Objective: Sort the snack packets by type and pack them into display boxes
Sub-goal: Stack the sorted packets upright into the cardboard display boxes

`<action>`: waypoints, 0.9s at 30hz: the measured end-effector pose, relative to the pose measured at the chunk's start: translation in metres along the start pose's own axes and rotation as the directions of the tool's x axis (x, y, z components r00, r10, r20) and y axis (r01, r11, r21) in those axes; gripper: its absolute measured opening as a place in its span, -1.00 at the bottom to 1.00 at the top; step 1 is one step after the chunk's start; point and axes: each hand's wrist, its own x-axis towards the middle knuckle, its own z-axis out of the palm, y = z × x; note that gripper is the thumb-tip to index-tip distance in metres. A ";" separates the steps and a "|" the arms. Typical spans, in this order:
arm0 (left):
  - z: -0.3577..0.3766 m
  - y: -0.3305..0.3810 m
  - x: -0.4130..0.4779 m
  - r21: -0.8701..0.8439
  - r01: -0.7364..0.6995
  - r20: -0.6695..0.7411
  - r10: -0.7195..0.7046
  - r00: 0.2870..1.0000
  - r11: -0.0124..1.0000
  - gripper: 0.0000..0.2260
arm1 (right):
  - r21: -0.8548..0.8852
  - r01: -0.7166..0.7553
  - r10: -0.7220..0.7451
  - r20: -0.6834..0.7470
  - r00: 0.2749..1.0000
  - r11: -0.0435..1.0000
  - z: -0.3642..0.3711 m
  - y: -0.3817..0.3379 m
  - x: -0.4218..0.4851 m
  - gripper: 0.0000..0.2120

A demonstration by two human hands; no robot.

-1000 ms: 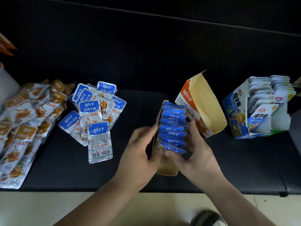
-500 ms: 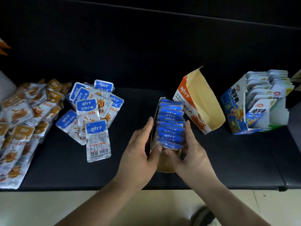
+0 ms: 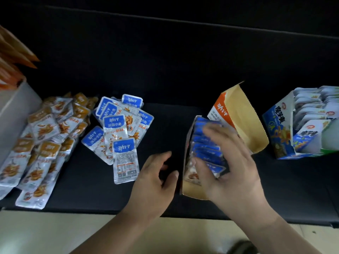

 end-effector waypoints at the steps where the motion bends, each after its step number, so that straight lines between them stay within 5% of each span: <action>1: -0.008 -0.006 0.000 0.059 -0.018 -0.026 0.020 0.999 0.998 -0.59 | 0.012 0.014 -0.015 0.016 1.000 1.000 0.008 -0.009 0.003 -0.59; 4: -0.041 -0.033 0.001 0.348 -0.021 -0.146 0.076 0.986 0.937 -0.64 | 0.156 -0.139 0.116 0.147 0.982 0.978 0.047 -0.034 0.006 -0.76; 7: -0.073 -0.064 0.006 0.604 0.040 -0.161 0.072 0.984 0.796 -0.46 | 0.210 -0.366 0.298 0.296 0.908 0.907 0.091 -0.048 0.003 -0.77; 13: -0.089 -0.083 0.003 0.646 0.089 -0.055 -0.070 0.996 0.759 -0.38 | 0.096 -0.443 0.392 0.324 0.861 0.892 0.138 -0.033 0.014 -0.76; 18: -0.115 -0.088 0.018 0.586 -0.006 -0.050 0.043 0.998 0.810 -0.41 | -0.107 -0.343 0.357 0.380 0.853 0.933 0.179 -0.022 0.062 -0.56; 21: -0.137 -0.082 0.034 0.631 -0.003 0.067 -0.051 0.996 0.776 -0.25 | -0.304 -0.112 0.255 0.486 0.836 0.946 0.207 -0.024 0.102 -0.40; 24: -0.147 -0.077 0.046 0.661 0.030 0.165 -0.184 0.969 0.749 -0.15 | -0.394 0.133 0.188 0.675 0.714 0.910 0.231 -0.028 0.134 -0.33; 27: -0.147 -0.081 0.044 0.681 0.004 0.194 -0.185 0.963 0.732 -0.15 | -0.481 0.146 0.320 0.750 0.580 0.864 0.246 -0.026 0.144 -0.33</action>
